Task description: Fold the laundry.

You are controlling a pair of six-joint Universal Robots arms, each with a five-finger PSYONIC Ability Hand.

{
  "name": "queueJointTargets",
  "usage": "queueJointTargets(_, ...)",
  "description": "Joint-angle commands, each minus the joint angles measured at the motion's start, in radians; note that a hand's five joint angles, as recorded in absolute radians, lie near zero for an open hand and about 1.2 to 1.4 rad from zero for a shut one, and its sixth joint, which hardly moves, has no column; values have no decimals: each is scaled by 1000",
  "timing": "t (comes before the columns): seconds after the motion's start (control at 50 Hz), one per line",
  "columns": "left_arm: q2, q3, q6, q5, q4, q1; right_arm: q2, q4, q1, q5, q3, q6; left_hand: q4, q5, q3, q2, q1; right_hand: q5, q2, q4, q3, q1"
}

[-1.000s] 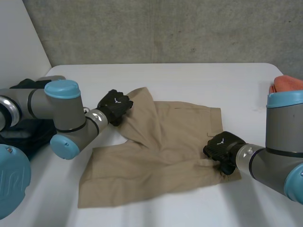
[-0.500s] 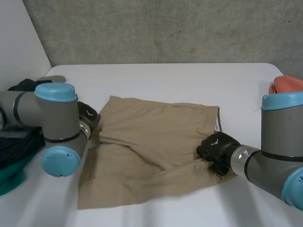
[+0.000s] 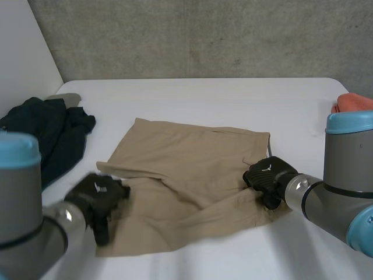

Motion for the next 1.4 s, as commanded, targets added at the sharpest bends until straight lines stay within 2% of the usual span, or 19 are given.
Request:
queueJointTargets(0.02,-15,-91,-54,57,129,2,-4,7,11,-2,7,-1,92,88,95,95,97,201,200,196,205,259)
queueJointTargets(0.14,-114,-62,-57,0,270,4,-16,16,14,-3,16,-1,195,191,198,198,200,201,200,196,205,259)
queueJointTargets(0.26,-176,-42,-60,-14,252,-15,-37,14,0,-8,21,-1,408,405,412,412,414,201,200,196,205,259)
queueJointTargets(0.32,-170,-44,-60,-18,250,-15,-44,16,-8,-11,23,-1,1018,1014,1021,1021,1023,201,200,196,205,259)
queueJointTargets(0.42,-79,-59,-73,-50,217,-24,-62,26,-18,-11,33,-4,1037,1034,1040,1040,1042,201,200,196,205,259)
queueJointTargets(0.56,97,-137,-67,-50,62,-41,-132,143,-48,-10,91,-75,1037,1034,1040,1040,1042,201,200,196,205,259)
queueJointTargets(0.68,168,-209,51,-15,-88,-45,-195,334,-67,-5,208,-292,1037,1034,1040,1040,1042,201,200,196,205,259)
queueJointTargets(0.76,177,-202,125,-18,-132,-53,-208,395,-80,-9,224,-415,1037,1034,1040,1040,1042,201,200,196,205,259)
queueJointTargets(0.82,173,-165,127,-15,-98,-41,-205,341,-61,-23,202,-373,1037,1034,1040,1040,1042,201,200,196,205,259)
queueJointTargets(0.88,150,-90,107,-9,-25,-25,-182,260,-40,-22,147,-265,1037,1034,1040,1040,1042,201,200,196,205,259)
queueJointTargets(0.98,45,64,82,-4,112,-19,-128,151,-29,-3,37,-120,1037,1034,1040,1040,1042,201,200,196,205,259)
queueJointTargets(1.08,-120,261,56,0,261,-30,-47,-50,-29,84,-75,-14,1037,1034,1040,1040,1042,201,200,196,205,259)
queueJointTargets(1.22,-399,502,56,-44,468,-35,82,-344,-20,199,-180,2,1037,1034,1040,1040,1042,201,200,196,205,259)
queueJointTargets(1.32,-551,648,52,-119,517,-38,214,-532,-17,214,-263,2,1037,1034,1040,1040,1042,201,200,196,205,259)
queueJointTargets(1.34,-570,668,48,-125,520,-42,237,-552,-15,210,-276,3,1037,1034,1040,1040,1042,-44,-44,-49,-40,14)
queueJointTargets(1.36,-605,702,45,-124,522,-53,260,-565,-12,208,-289,-1,665,662,668,669,671,-406,-407,-411,-403,-348)
queueJointTargets(1.38,-616,717,48,-119,522,-61,307,-588,-3,211,-315,-6,307,304,310,310,312,-1021,-1021,-1026,-1017,-963)
queueJointTargets(1.4,-622,728,50,-119,522,-70,329,-596,0,210,-330,-7,-69,-72,-66,-65,-63,-1021,-1021,-1026,-1017,-963)
